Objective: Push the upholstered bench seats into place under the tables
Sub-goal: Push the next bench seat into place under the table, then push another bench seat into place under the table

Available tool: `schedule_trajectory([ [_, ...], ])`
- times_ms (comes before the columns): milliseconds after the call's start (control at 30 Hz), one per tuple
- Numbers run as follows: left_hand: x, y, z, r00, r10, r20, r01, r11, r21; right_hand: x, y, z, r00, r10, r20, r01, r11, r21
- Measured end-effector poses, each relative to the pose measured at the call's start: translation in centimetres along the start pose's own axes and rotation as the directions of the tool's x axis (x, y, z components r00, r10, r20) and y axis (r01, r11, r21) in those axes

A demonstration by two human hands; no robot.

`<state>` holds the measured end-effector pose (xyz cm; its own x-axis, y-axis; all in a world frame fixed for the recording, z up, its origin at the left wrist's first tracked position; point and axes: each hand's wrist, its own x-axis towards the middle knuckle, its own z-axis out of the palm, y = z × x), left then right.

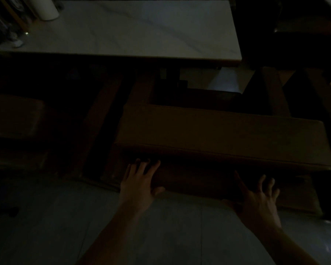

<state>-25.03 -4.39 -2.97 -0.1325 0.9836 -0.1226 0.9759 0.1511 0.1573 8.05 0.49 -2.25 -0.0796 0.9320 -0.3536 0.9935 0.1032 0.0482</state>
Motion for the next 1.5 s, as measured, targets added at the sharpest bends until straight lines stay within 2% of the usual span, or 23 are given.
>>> schedule_trajectory([
  [67, -0.5, 0.0, -0.1, 1.000, -0.011, 0.005, 0.011, 1.000, -0.017, -0.4, 0.1, 0.1, 1.000, 0.013, -0.006, -0.013, 1.000, 0.020],
  [267, -1.4, -0.3, 1.2, 1.000, -0.005, 0.004, 0.006, 0.999, -0.040, -1.0, -0.2, 0.1, 0.995, 0.010, 0.100, -0.008, 1.000, -0.018],
  [367, -1.2, -0.5, 1.4, 1.000, -0.003, 0.022, 0.004, 0.999, -0.052, -1.1, -0.2, -0.2, 0.995, 0.010, 0.096, -0.010, 1.000, -0.002],
  [533, -1.0, -0.2, 0.9, 0.997, -0.040, 0.070, 0.044, 0.997, -0.059, -1.1, -0.1, 0.2, 0.997, 0.010, 0.079, -0.009, 1.000, -0.014],
  [667, -0.8, 0.7, -0.4, 0.985, -0.079, 0.154, 0.079, 0.997, 0.001, -0.8, 0.0, -0.4, 0.995, -0.002, 0.101, 0.003, 1.000, -0.009],
  [867, -1.1, 3.9, -2.7, 0.964, -0.131, 0.230, 0.116, 0.990, 0.078, -1.0, 2.1, -2.7, 0.984, -0.080, 0.160, 0.054, 0.986, 0.159],
  [967, -1.8, 7.8, -4.0, 0.973, -0.065, 0.220, 0.068, 0.998, -0.003, -2.7, 3.8, -3.2, 0.988, -0.097, 0.123, 0.065, 0.968, 0.241],
  [1067, -2.4, 12.8, -4.7, 0.959, 0.032, 0.283, -0.006, 0.996, -0.093, -4.7, 5.8, -3.9, 0.987, -0.110, 0.120, 0.070, 0.953, 0.295],
  [1200, -2.6, 20.4, -5.4, 0.921, 0.156, 0.357, -0.112, 0.984, -0.140, -6.8, 10.9, -5.6, 0.996, -0.040, 0.084, 0.009, 0.937, 0.350],
  [1367, -3.3, 31.7, -6.3, 0.884, 0.258, 0.391, -0.227, 0.966, -0.122, -10.0, 21.9, -7.6, 0.999, 0.024, 0.035, -0.036, 0.924, 0.381],
  [1500, -5.6, 41.9, -7.0, 0.886, 0.319, 0.337, -0.287, 0.947, -0.142, -13.2, 33.1, -7.8, 0.995, 0.103, 0.014, -0.100, 0.910, 0.403],
])
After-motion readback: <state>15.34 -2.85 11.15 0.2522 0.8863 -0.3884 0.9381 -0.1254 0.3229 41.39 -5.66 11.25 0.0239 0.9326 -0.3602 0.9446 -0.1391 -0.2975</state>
